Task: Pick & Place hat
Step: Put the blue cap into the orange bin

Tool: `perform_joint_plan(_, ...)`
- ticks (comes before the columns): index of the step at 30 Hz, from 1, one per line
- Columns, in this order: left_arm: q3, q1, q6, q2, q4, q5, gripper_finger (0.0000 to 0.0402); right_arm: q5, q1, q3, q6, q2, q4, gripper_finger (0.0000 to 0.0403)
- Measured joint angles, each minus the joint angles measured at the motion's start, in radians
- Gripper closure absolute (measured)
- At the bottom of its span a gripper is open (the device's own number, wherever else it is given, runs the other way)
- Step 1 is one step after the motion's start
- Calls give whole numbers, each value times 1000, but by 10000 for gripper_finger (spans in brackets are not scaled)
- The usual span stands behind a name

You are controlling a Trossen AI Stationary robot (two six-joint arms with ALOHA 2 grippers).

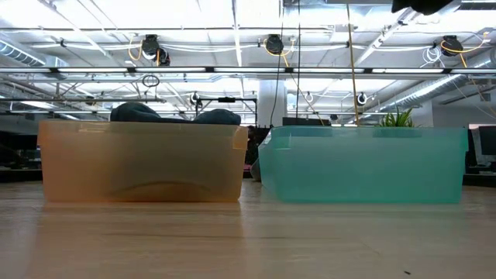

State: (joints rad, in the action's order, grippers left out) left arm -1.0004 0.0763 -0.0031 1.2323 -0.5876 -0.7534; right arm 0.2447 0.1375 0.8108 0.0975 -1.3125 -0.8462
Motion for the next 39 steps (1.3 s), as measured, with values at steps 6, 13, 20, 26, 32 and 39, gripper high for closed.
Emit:
perform_joint_plan(6,0,7,38,-54,132,14,126,-9,0,0,-44,53,97,402)
perform_joint_plan(13,0,4,119,-178,400,229,61,-14,-2,1,-165,113,266,402)
perform_joint_plan(20,0,-28,139,-262,588,393,51,-63,-46,1,-293,159,441,403)
perform_joint_plan(26,0,-69,133,-287,699,477,50,-16,-114,1,-392,162,533,403)
perform_joint_plan(32,0,-92,118,-292,799,565,50,97,-162,1,-502,163,595,403)
perform_joint_plan(39,0,-99,74,-291,876,617,50,164,-178,1,-579,163,696,403)
